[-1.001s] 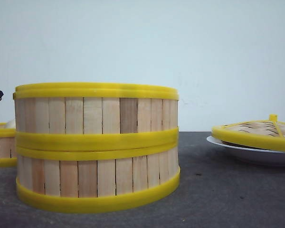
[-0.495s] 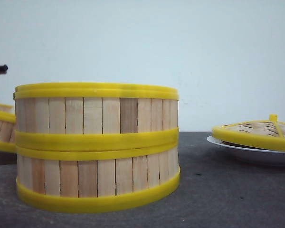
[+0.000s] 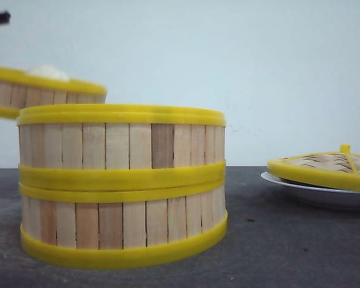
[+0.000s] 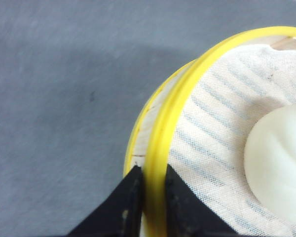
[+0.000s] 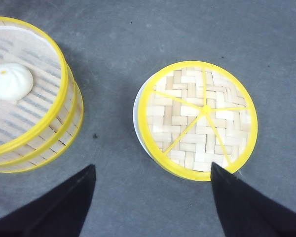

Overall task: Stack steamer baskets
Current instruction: 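Lift the basket with the left gripper and carry it above the stack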

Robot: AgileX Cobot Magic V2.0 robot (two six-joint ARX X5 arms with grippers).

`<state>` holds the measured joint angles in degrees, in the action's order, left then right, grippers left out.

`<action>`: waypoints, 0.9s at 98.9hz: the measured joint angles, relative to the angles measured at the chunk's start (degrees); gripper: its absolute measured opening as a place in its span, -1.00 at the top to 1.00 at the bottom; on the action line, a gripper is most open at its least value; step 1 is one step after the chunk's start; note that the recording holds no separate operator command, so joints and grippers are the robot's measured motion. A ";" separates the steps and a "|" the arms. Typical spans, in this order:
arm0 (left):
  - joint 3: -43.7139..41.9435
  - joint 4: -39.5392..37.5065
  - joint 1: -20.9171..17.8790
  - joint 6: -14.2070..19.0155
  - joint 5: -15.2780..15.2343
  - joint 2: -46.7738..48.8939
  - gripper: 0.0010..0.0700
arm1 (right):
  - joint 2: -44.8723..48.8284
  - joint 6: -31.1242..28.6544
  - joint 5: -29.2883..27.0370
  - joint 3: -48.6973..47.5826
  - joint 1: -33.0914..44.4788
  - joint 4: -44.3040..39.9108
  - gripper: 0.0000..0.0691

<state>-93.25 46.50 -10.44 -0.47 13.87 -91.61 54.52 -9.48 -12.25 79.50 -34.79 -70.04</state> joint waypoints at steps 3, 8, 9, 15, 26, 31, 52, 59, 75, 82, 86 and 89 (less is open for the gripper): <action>-0.46 1.14 0.00 0.02 1.49 0.46 0.94 | 0.00 0.00 0.00 0.00 0.00 0.00 -0.32; -1.46 3.43 0.02 -0.07 4.13 1.11 0.94 | 0.00 0.00 0.02 0.00 0.00 0.00 -0.32; -1.66 3.96 0.02 -0.13 4.57 1.31 0.94 | 0.00 0.00 0.02 0.00 0.00 0.00 -0.32; -2.75 6.67 0.31 -0.46 6.99 2.23 0.94 | 0.00 0.00 0.02 0.00 0.00 0.00 -0.32; -3.30 9.44 1.90 -1.51 8.98 4.24 0.94 | 0.00 0.00 0.00 0.00 0.00 0.00 -0.32; -3.34 10.71 3.10 -2.01 9.29 4.83 0.94 | 0.00 0.00 0.00 0.00 0.00 0.00 -0.32; -3.34 17.44 10.54 -5.66 9.68 5.09 0.94 | 0.00 0.00 0.00 0.00 0.00 -0.02 -0.32; -3.34 18.97 12.87 -6.78 9.86 5.09 0.94 | 0.00 0.00 0.00 0.00 0.00 -0.07 -0.32; -3.34 19.93 16.85 -7.89 9.88 5.09 0.94 | 0.00 0.00 0.00 0.00 0.00 -0.07 -0.32; -3.34 19.93 18.71 -7.93 9.66 5.09 0.94 | 0.00 0.00 0.00 0.00 0.00 -0.07 -0.32; -3.34 20.00 19.89 -8.00 9.68 5.09 0.94 | 0.00 0.00 0.00 0.00 0.00 -0.07 -0.32; -3.34 20.17 20.68 -8.13 9.70 5.09 0.94 | 0.00 0.00 0.00 0.00 0.00 -0.07 -0.32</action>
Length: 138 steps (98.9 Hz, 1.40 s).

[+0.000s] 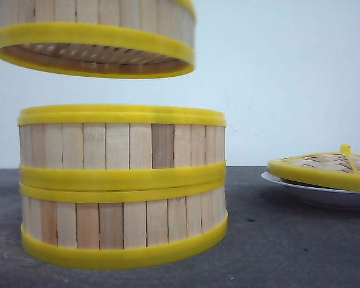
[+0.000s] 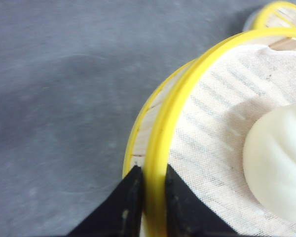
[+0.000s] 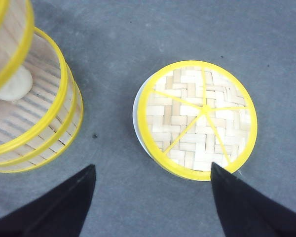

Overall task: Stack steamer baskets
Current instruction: 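Lift the basket with the left gripper and carry it above the stack, then lower the basket onto the stack, open the left gripper and withdraw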

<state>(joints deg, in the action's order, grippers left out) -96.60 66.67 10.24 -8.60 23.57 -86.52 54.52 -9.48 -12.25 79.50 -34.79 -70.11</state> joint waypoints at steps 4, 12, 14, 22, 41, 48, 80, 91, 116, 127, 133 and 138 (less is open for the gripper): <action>0.00 0.39 1.01 -0.13 0.07 0.00 0.94 | 0.00 0.00 0.00 0.00 0.00 0.00 -0.32; 0.02 1.38 2.56 -0.77 0.22 0.00 0.94 | 0.00 0.00 0.00 0.00 0.00 0.00 -0.32; 0.02 1.60 2.89 -0.94 0.22 0.00 0.94 | 0.00 0.00 0.00 0.00 0.00 0.00 -0.32; 0.07 1.68 3.69 -1.14 0.17 0.00 0.94 | 0.00 0.00 0.00 0.00 0.00 0.00 -0.32; 3.65 0.31 4.59 -1.25 0.15 0.00 0.94 | 0.00 0.00 0.00 0.00 0.00 0.00 -0.32; 5.64 -0.74 4.63 -1.25 0.09 0.00 0.94 | 0.00 0.00 0.00 0.00 0.00 0.00 -0.32; 8.98 -5.16 4.63 -1.27 -0.28 -0.02 0.94 | 0.00 0.00 0.00 0.00 0.00 0.00 -0.32; 8.98 -6.60 4.63 -1.22 -0.24 -0.02 0.94 | 0.00 0.00 0.00 0.00 0.00 0.00 -0.32; 8.98 -8.70 4.70 -0.83 -0.24 -0.13 0.94 | 0.00 0.00 0.00 0.00 0.00 0.00 -0.32; 8.98 -8.72 5.20 -0.83 -0.24 -0.50 0.94 | 0.00 0.00 0.00 0.00 0.00 0.00 -0.32; 8.98 -8.74 5.49 -0.83 -0.20 -1.05 0.94 | 0.00 0.00 0.00 0.00 0.00 0.00 -0.32; 8.98 -8.76 5.70 -0.83 -0.22 -1.66 0.94 | 0.00 0.00 0.00 0.00 0.00 0.00 -0.32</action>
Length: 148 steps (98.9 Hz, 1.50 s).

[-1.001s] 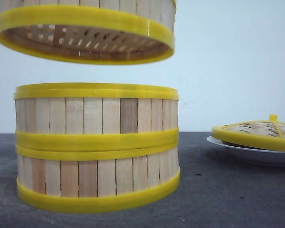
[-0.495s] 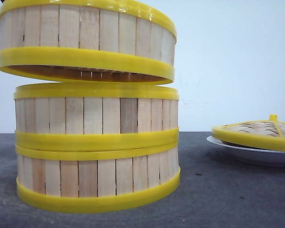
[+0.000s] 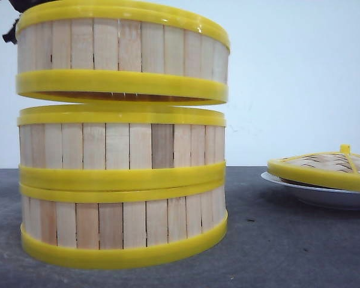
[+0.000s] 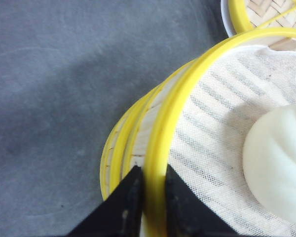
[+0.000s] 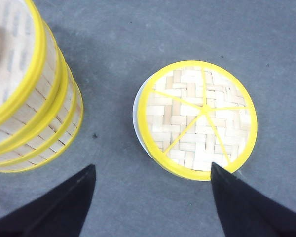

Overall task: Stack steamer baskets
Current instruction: 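Lower the basket onto the stack, open the left gripper and withdraw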

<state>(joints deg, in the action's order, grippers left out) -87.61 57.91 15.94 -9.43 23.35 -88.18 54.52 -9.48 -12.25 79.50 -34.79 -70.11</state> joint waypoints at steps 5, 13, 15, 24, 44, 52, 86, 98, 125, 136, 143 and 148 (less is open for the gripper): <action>0.00 -0.02 0.09 0.00 0.02 -0.61 0.94 | 0.00 0.00 0.00 0.00 0.00 0.00 -0.32; 0.00 -0.11 0.09 0.00 -0.02 -1.53 0.94 | 0.00 0.00 0.00 0.00 0.00 0.00 -0.32; 0.00 -0.15 0.09 0.00 -0.02 -1.68 0.94 | 0.00 0.00 0.00 0.00 0.00 0.00 -0.32; 0.00 -0.39 0.02 0.00 -0.24 -1.90 0.94 | 0.00 0.00 0.00 0.00 0.00 0.00 -0.32; 0.00 -0.76 -0.83 0.00 -0.13 -1.90 0.94 | 0.00 0.00 0.00 0.00 0.00 0.00 -0.32; 0.00 -0.81 -1.01 0.00 0.07 -1.90 0.94 | 0.00 0.00 0.00 0.00 0.00 0.00 -0.32; 0.00 -0.96 -1.03 0.00 -0.09 -1.90 0.93 | 0.00 0.00 0.00 0.00 0.00 0.00 -0.32; 0.00 -1.14 -1.03 0.39 0.20 -1.90 0.78 | 0.00 0.02 0.00 0.00 0.00 0.00 -0.32; -0.02 -1.73 -1.07 1.07 0.44 -1.90 0.01 | 0.00 0.02 -3.67 0.00 0.00 0.07 -0.32; 0.00 -1.57 -1.66 1.18 -0.74 -1.62 -0.01 | 0.00 0.04 -6.05 -0.09 0.00 0.52 -0.32; -0.02 -1.57 -2.23 1.49 -3.10 -0.81 -0.01 | -0.07 0.07 -6.45 -0.76 0.09 1.75 -0.32; -0.02 -1.57 -2.58 1.92 -5.51 0.26 -0.01 | -0.13 0.20 -6.62 -1.90 0.76 2.62 -0.32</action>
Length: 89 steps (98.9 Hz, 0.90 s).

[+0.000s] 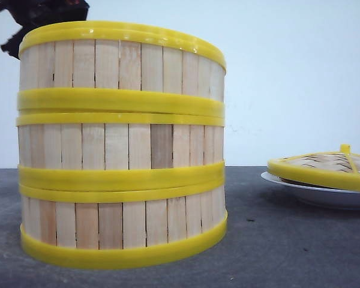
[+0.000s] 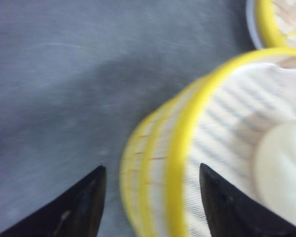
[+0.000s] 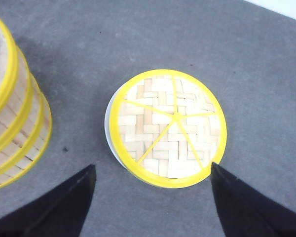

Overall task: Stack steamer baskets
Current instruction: 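Lower the basket onto the stack, open the left gripper and withdraw, then move the right gripper to the woven lid on the white plate and grasp its rim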

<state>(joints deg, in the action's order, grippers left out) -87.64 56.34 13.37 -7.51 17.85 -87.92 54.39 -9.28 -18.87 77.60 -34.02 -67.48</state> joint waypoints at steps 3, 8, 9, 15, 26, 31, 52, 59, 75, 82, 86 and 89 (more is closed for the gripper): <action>0.00 0.00 -0.31 0.33 -1.46 0.85 -0.01 | 0.00 0.09 0.02 -0.87 0.44 0.48 -0.32; 0.00 0.02 -0.76 1.01 -3.91 2.69 -0.01 | 0.04 0.48 0.44 -2.56 1.60 1.53 -0.32; 0.00 0.04 -0.87 1.14 -4.39 3.08 -0.01 | 0.07 0.55 0.61 -2.93 1.86 1.88 -0.32; 0.00 0.39 -1.31 1.62 -6.78 5.86 -0.01 | 0.13 1.27 2.16 -5.14 3.56 4.11 -0.32; 0.00 1.84 -1.68 2.23 -9.42 11.56 -0.01 | 0.11 2.43 7.17 -9.18 7.87 9.11 -0.32; -0.02 2.45 -1.75 2.45 -10.56 14.12 0.00 | 0.13 3.10 9.88 -11.06 10.29 12.00 -0.32; -0.07 6.97 -1.88 3.96 -14.03 23.28 0.00 | 2.62 4.63 21.51 -16.79 22.21 23.23 -0.32; 0.50 8.59 -1.88 4.24 -14.99 25.40 0.00 | 4.39 5.18 23.34 -18.10 25.92 25.94 -0.32; 7.67 8.66 -1.88 5.86 -15.56 30.47 0.00 | 10.34 6.60 27.30 -18.32 31.21 29.05 -0.32; 11.26 8.61 -1.88 6.71 -16.17 32.61 0.00 | 13.11 7.08 27.76 -18.34 31.91 30.12 -0.32; 13.25 8.59 -1.88 7.10 -16.33 33.92 0.00 | 14.62 7.41 27.82 -18.34 32.06 30.95 -0.32; 14.67 8.63 -1.88 7.26 -16.41 34.97 0.00 | 15.78 7.61 27.89 -18.36 32.20 31.63 -0.32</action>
<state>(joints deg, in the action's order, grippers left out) -72.97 64.97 11.49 -0.25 1.43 -52.95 70.17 -1.67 9.02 59.24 -1.83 -35.86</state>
